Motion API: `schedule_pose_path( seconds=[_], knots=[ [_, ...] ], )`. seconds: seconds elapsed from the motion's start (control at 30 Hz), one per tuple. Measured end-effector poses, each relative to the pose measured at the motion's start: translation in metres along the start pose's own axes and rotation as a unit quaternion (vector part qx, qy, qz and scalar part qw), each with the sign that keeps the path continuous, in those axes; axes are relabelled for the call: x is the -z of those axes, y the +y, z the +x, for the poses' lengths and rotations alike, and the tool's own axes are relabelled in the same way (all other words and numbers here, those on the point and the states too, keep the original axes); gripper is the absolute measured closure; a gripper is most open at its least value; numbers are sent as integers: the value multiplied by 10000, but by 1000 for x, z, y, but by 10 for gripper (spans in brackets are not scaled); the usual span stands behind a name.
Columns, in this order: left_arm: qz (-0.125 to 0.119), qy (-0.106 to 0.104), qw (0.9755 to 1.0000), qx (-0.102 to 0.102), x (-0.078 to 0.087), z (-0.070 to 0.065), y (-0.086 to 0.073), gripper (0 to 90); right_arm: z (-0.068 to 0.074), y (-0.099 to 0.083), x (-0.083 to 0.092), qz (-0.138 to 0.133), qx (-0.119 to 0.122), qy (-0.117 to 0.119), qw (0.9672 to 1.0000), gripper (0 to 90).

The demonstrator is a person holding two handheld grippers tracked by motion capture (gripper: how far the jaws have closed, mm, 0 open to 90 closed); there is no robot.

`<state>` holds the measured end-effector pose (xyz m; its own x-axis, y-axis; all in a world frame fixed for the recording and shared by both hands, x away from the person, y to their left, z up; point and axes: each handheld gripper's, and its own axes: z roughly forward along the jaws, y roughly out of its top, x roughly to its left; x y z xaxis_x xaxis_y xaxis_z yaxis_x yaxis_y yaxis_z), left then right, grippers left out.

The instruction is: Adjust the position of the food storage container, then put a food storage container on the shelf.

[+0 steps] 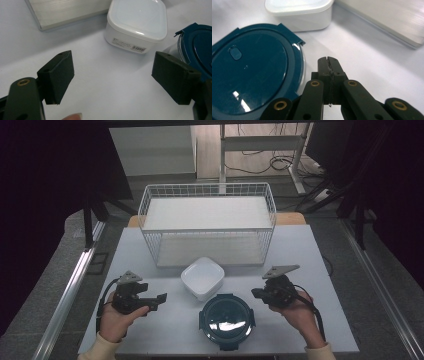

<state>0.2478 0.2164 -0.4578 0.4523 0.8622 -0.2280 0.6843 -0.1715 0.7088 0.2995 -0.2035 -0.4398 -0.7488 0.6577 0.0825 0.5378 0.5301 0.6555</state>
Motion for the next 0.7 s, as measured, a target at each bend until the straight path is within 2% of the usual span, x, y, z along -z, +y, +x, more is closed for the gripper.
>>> schedule_pose_path(
  seconds=[0.03, 0.13, 0.17, 0.27, 0.5, 0.7],
  knots=[
    [14, -24, 10000, 9, -1, 0, 0, 182, -3, -5, 5, -89, -112, 17, 9999, 736],
    [13, -41, 10000, 42, -1, 0, -1, 183, -5, -11, 8, -207, -271, -44, 9994, 504],
    [13, -41, 10000, 42, -1, 0, -1, 184, -5, -11, 8, -207, -271, -44, 9994, 504],
    [-5, -51, 10000, 72, 0, 0, -1, 185, -9, -17, 9, -402, -583, -77, 9975, 338],
    [-4, -19, 10000, 77, -1, -1, -2, 183, -14, -20, 14, -656, -922, 25, 9936, 225],
    [4, -30, 10000, 94, -1, -2, -3, 194, -11, -21, 14, -620, -941, 72, 9936, 185]
  ],
)
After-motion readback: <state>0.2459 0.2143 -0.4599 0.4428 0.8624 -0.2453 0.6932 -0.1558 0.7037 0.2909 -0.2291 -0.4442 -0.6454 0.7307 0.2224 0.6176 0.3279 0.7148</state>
